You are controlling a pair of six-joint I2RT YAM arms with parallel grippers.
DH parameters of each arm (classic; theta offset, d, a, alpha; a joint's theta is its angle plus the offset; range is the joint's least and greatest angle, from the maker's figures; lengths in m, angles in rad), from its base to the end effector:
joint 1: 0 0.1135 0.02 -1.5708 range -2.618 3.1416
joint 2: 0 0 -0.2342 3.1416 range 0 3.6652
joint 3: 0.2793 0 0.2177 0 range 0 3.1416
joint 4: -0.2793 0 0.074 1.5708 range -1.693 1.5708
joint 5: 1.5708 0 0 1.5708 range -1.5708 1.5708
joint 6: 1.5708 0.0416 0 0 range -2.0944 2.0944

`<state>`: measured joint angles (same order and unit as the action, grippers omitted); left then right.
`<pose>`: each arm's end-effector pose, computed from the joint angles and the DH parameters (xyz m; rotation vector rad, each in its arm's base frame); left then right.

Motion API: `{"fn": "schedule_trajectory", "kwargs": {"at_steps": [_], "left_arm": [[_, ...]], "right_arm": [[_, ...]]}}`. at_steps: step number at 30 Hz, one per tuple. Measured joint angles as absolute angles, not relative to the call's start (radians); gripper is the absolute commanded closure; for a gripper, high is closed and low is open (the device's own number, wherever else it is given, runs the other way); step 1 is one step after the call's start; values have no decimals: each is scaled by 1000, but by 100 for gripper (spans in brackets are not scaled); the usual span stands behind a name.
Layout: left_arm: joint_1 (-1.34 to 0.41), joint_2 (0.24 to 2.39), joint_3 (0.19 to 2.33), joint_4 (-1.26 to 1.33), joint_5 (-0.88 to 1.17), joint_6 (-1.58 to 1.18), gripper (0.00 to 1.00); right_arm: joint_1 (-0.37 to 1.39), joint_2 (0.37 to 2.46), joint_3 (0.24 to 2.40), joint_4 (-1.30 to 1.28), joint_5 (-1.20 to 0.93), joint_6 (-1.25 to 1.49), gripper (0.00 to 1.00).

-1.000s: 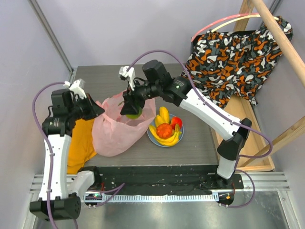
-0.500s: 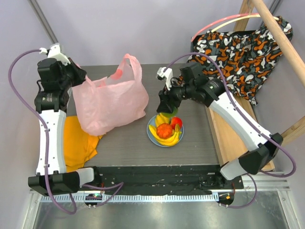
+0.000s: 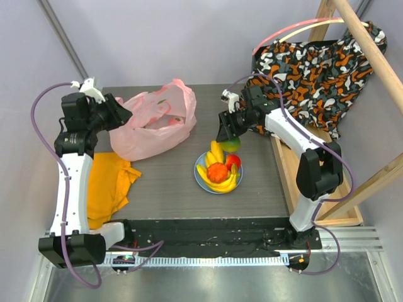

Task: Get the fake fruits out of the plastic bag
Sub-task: Place the fake fruit on the plate.

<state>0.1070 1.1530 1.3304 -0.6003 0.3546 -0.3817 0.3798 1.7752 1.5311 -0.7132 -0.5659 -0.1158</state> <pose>0.2237 0.0095 0.3772 -0.2579 1.9878 -0.5297 0.3149 0.1497 0.2613 -0.8328 2.3570 0.8212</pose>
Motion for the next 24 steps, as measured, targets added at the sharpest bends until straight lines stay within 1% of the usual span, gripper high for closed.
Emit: {"fn": "schedule_trajectory", "kwargs": {"at_steps": [12,15,24], "left_arm": [[115,1098,1291,-599,382,-382,55],[120,1092,1271,-597,389,-382,55],[133,1088,1245,-596,400,-386,54]], "right_arm": [[386,1863,1495,-624,-605,31,76],[386,1866,1465,-621,-605,51,73],[391,1866,1397,-587,-615,104,71]]}}
